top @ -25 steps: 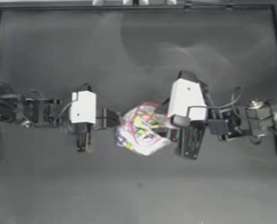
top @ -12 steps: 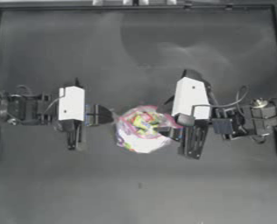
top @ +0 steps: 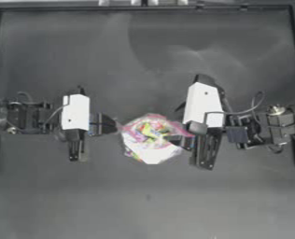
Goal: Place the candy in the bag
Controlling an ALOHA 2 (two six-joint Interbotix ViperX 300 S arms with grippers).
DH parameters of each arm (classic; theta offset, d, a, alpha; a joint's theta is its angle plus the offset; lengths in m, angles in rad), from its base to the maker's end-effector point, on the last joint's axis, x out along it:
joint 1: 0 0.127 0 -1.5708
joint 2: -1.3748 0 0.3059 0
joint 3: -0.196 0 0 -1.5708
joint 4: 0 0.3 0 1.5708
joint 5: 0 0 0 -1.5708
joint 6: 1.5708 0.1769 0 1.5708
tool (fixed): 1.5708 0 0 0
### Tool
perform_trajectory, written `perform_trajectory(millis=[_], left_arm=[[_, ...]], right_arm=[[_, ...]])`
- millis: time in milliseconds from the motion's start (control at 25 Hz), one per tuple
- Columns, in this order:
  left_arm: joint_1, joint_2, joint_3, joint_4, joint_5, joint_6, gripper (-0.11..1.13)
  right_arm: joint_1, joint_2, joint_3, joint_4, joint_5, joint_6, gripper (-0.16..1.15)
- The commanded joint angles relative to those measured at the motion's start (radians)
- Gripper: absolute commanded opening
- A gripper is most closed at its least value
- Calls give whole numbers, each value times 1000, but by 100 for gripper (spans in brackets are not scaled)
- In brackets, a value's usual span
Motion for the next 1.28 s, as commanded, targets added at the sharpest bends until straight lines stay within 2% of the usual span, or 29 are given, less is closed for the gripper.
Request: perform_trajectory(millis=[40, 120, 320, 440, 640, 880, 1280], left_arm=[[-2, -31, -11, 3, -3, 0, 8], [0, -31, -12, 3, -3, 0, 21], [-5, -26, -15, 0, -6, -2, 80], [-8, -26, -18, -2, -8, -5, 106], [-8, -28, -18, -2, -8, -5, 98], [-8, -55, -12, -2, -2, -5, 98], [-17, -222, -9, -3, 109, -8, 98]], right_arm=[[2, -28, -12, -5, -3, 0, 80], [2, -28, -12, -5, -3, 0, 80], [2, -28, -12, -5, -3, -2, 80], [2, -28, -9, -5, -3, -2, 80], [2, -28, -9, -5, -3, -2, 80], [2, -32, -8, -18, 8, -3, 80], [2, -132, 54, -44, 3, -2, 80]])
